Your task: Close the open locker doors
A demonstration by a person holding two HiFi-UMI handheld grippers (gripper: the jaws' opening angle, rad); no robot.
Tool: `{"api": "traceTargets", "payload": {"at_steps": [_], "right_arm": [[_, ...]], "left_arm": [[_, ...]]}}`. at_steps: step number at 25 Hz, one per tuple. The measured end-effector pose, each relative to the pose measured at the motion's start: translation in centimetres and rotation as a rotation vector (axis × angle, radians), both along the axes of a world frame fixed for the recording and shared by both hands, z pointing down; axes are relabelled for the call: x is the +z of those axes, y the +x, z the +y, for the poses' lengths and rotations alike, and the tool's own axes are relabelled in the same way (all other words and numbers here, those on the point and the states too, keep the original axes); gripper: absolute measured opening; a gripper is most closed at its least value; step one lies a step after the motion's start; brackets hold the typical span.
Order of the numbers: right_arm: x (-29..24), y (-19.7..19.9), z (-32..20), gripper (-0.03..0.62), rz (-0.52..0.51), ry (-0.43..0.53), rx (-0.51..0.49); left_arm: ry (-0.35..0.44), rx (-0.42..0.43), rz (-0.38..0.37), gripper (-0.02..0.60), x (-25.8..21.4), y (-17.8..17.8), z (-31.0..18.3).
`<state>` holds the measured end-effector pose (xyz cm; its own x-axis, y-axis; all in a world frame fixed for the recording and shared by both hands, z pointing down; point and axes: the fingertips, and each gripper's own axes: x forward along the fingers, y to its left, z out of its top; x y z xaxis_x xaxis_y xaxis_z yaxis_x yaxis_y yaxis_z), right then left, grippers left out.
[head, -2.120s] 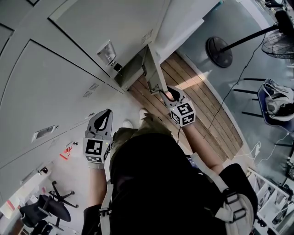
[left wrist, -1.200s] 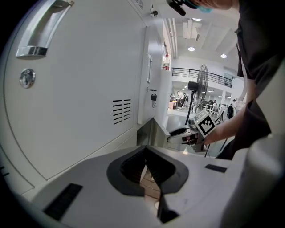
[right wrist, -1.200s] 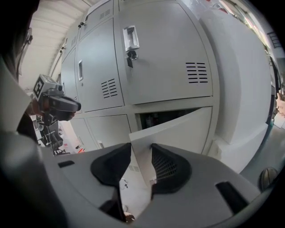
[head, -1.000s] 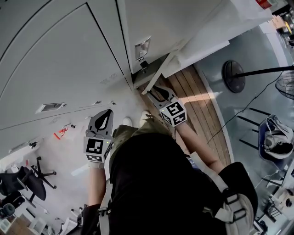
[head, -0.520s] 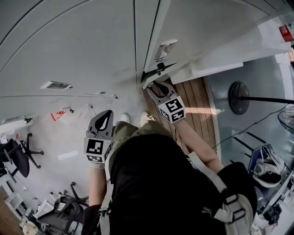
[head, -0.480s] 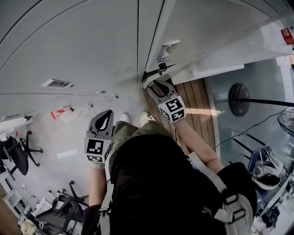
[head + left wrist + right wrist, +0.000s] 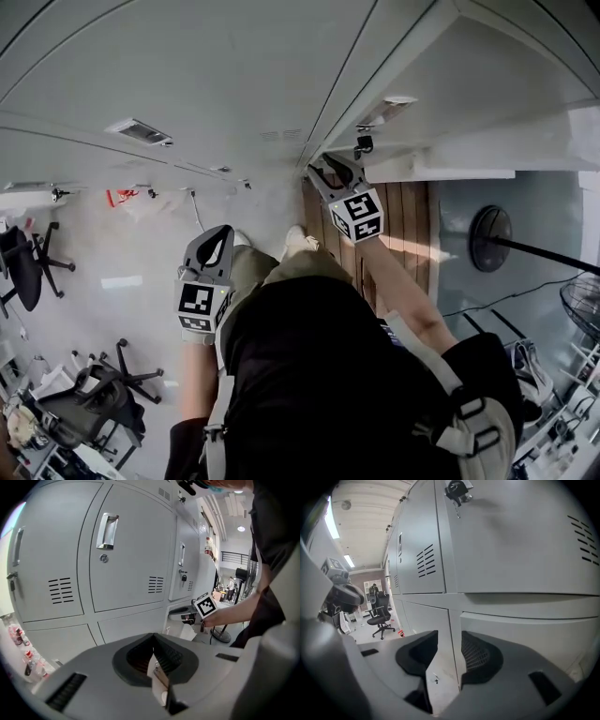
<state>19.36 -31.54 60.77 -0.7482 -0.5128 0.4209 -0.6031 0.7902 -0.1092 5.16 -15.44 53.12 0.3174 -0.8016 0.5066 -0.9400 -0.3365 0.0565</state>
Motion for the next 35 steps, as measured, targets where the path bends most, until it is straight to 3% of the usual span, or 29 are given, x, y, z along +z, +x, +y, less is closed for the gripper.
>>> {"api": "traceTargets", "payload": {"at_steps": [11,22,29,35], "right_arm": [[0.6,-1.0,-1.2,0.161,0.033,0.003,-0.003],[-0.5,-2.3,-0.3,0.161,0.020,0.001,0.010],[-2.9,-4.2,1.5,0.156,-0.017,0.011,0.009],[-7.3,-6.6,4.0,0.107,-0.079,0.053,-0.025]], "left_arm": [[-0.006,-0.058,0.009,0.009,0.4,-2.0,0.7],[-0.011,-0.036,0.009,0.009,-0.2,-3.9,0.8],[0.040,-0.002,0.010,0.009,-1.8,-5.7,0.0],[0.085,0.022,0.024,0.009,-3.8,-7.3,-0.8]]}}
